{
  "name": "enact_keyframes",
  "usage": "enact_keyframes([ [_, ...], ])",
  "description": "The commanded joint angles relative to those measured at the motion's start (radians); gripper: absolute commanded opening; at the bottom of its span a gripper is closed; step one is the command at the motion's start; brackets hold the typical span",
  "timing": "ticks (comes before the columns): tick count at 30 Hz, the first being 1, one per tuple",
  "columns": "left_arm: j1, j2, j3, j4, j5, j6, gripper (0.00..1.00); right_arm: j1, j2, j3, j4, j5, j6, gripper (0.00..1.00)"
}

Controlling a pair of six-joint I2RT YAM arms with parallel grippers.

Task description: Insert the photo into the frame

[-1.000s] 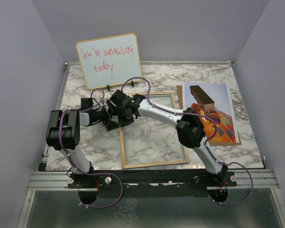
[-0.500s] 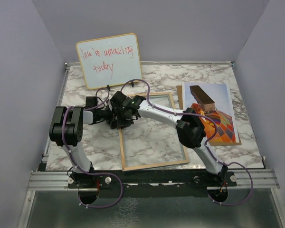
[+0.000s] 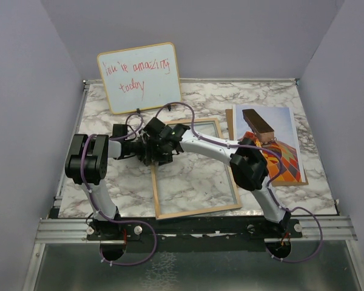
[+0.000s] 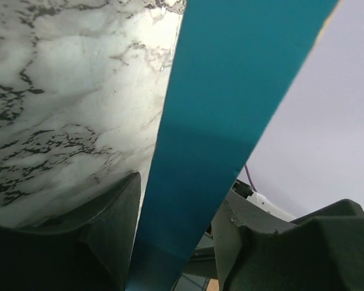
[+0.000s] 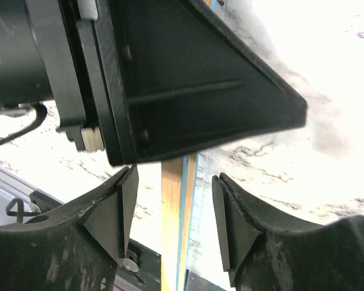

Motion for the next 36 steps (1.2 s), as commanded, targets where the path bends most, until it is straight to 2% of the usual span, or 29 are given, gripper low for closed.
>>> enact_keyframes([
  [1, 0.029, 0.026, 0.025, -0.097, -0.033, 0.091, 0.5, 0.006, -0.102, -0.071, 0.057, 0.024, -0.02, 0.63],
  [5, 0.03, 0.032, 0.043, -0.118, -0.029, 0.113, 0.51, 0.006, -0.17, -0.141, 0.083, 0.03, -0.066, 0.7],
  [8, 0.03, 0.035, 0.048, -0.124, -0.027, 0.126, 0.56, 0.004, -0.247, -0.219, 0.126, 0.046, -0.103, 0.72],
  [12, 0.03, 0.042, 0.044, -0.126, -0.017, 0.132, 0.56, -0.03, -0.377, -0.375, 0.207, 0.056, -0.095, 0.73],
  [16, 0.03, 0.032, 0.043, -0.126, -0.01, 0.123, 0.51, -0.13, -0.477, -0.521, 0.262, 0.033, -0.044, 0.73],
  [23, 0.03, -0.004, 0.05, -0.126, 0.009, 0.167, 0.41, -0.294, -0.554, -0.692, 0.272, 0.018, -0.01, 0.72],
  [30, 0.03, -0.023, 0.086, -0.124, 0.042, 0.225, 0.3, -0.417, -0.592, -0.77, 0.317, -0.015, -0.055, 0.72],
  [36, 0.03, -0.028, 0.116, -0.124, 0.09, 0.276, 0.29, -0.515, -0.614, -0.797, 0.357, -0.062, -0.097, 0.72],
])
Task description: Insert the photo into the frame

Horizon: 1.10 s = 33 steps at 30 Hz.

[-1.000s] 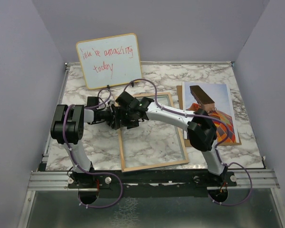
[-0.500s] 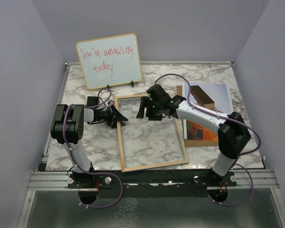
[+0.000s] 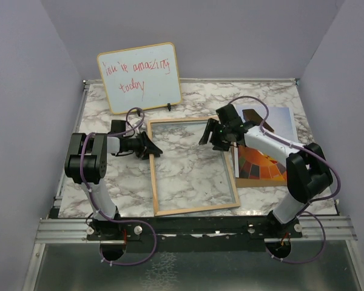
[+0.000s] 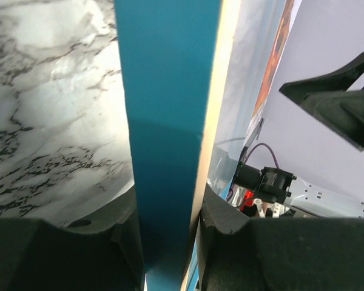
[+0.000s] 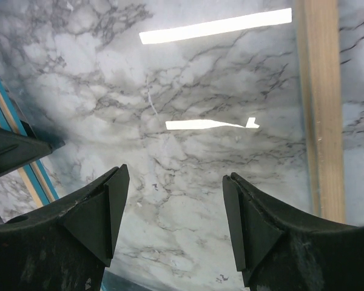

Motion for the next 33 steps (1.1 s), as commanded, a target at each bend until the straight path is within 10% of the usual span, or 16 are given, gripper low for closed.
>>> enact_keyframes([
  [1, 0.005, -0.036, 0.044, 0.0, 0.076, 0.053, 0.29, -0.063, -0.049, -0.022, 0.068, -0.06, -0.049, 0.71],
  [19, -0.022, 0.023, 0.095, 0.007, 0.112, 0.02, 0.02, -0.247, -0.003, -0.049, 0.112, -0.124, -0.107, 0.72],
  [33, -0.024, 0.028, 0.091, -0.027, 0.038, 0.025, 0.46, -0.25, 0.11, -0.001, 0.02, -0.077, -0.226, 0.74],
])
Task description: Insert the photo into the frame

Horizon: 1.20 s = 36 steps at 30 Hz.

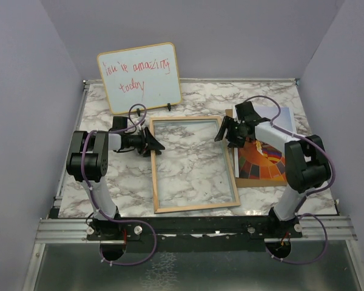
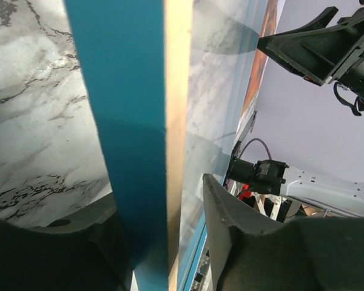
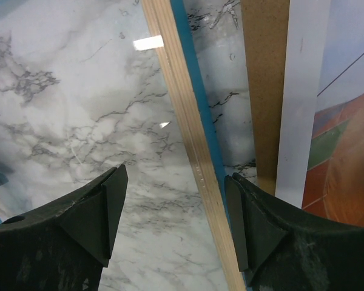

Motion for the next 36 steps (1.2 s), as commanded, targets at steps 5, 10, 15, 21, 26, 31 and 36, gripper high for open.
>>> enact_keyframes([
  [5, -0.005, -0.022, 0.061, -0.129, -0.094, 0.054, 0.55, -0.002, 0.063, 0.056, -0.095, 0.05, -0.103, 0.58],
  [10, -0.015, -0.042, 0.076, -0.138, -0.104, 0.029, 0.56, -0.001, 0.048, 0.051, -0.094, -0.019, -0.157, 0.51],
  [15, -0.038, -0.044, 0.094, -0.177, -0.152, 0.03, 0.57, -0.002, 0.022, 0.056, -0.11, -0.058, -0.148, 0.52],
  [21, -0.08, -0.038, 0.124, -0.269, -0.322, 0.053, 0.65, -0.001, 0.023, 0.092, -0.204, 0.037, -0.136, 0.52],
  [26, -0.08, -0.042, 0.159, -0.343, -0.393, 0.094, 0.74, -0.002, 0.049, 0.094, -0.221, 0.055, -0.194, 0.31],
  [31, -0.081, -0.042, 0.18, -0.382, -0.42, 0.117, 0.78, -0.001, 0.051, 0.09, -0.224, 0.072, -0.213, 0.23],
  [36, -0.08, -0.024, 0.202, -0.432, -0.451, 0.148, 0.82, -0.001, 0.036, 0.088, -0.233, 0.134, -0.204, 0.17],
])
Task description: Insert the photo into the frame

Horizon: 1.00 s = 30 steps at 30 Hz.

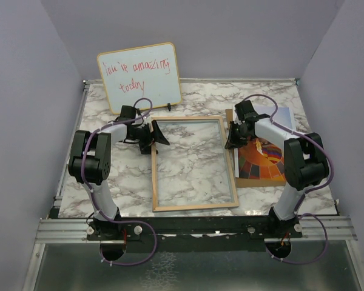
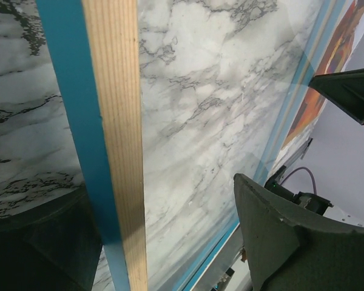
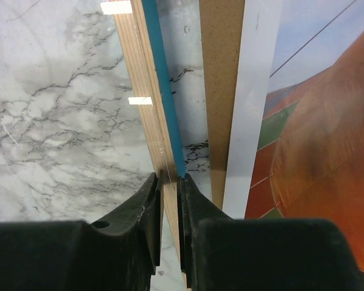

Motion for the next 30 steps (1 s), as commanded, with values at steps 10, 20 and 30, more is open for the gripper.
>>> enact_keyframes([
  [10, 0.002, 0.021, 0.056, -0.163, -0.223, 0.129, 0.87, 0.002, -0.05, 0.014, -0.075, 0.203, 0.013, 0.17],
  [20, 0.002, 0.028, 0.071, -0.189, -0.26, 0.148, 0.87, 0.002, -0.083, -0.012, -0.001, 0.014, 0.011, 0.52],
  [30, 0.002, 0.02, 0.109, -0.275, -0.396, 0.16, 0.87, -0.01, -0.019, -0.043, 0.016, -0.061, 0.015, 0.56],
])
